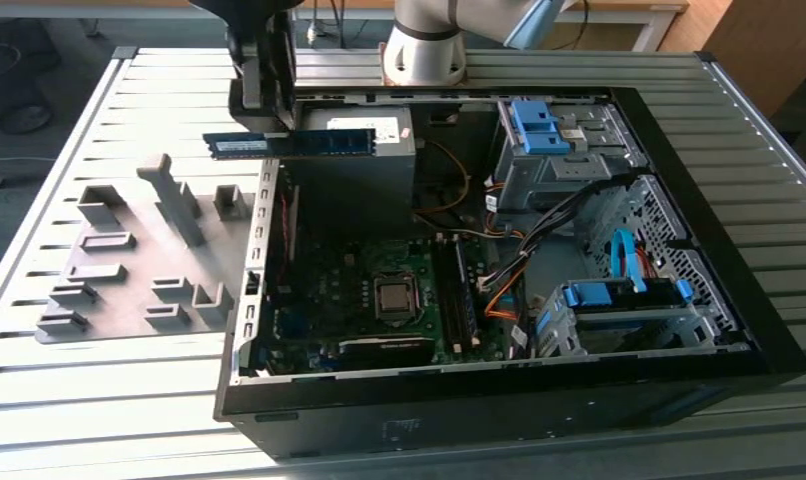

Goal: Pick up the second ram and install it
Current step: 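Pick up the second ram and move it above second insertion slot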

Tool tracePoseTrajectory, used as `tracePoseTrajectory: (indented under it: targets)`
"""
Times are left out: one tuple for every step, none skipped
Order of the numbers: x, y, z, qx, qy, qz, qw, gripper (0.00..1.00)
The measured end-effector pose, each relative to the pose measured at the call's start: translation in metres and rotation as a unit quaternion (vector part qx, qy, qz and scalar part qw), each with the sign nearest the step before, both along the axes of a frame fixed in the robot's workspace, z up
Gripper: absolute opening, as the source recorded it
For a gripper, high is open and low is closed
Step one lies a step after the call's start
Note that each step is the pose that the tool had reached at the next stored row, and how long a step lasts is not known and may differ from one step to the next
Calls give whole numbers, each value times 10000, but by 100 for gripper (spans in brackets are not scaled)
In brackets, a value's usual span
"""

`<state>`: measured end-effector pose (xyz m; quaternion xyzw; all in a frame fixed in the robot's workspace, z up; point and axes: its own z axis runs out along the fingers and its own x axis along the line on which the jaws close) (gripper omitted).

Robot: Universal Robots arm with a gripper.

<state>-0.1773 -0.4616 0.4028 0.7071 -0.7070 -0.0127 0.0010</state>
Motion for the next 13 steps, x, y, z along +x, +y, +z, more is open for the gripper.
tracePoseTrajectory:
  targets:
    - [17, 0, -1, 0, 0, 0, 10000, 14]
    - [33, 0, -2, 0, 0, 0, 10000, 14]
    - [48, 0, -3, 1, 0, 0, 10000, 14]
    - [67, 0, -4, 0, 0, 0, 10000, 14]
    - [86, 0, -5, 0, 0, 0, 10000, 14]
    - [106, 0, -5, 0, 0, 0, 10000, 14]
    - [126, 0, -6, 0, 0, 0, 10000, 14]
    - [145, 0, -8, 0, 0, 0, 10000, 14]
    - [164, 0, -9, 0, 0, 0, 10000, 14]
    - [183, 0, -9, 0, 0, 0, 10000, 14]
    - [201, 0, -11, 0, 0, 0, 10000, 14]
    - [220, 0, -11, 0, 0, 0, 10000, 14]
    - [240, 0, -12, 0, 0, 0, 10000, 14]
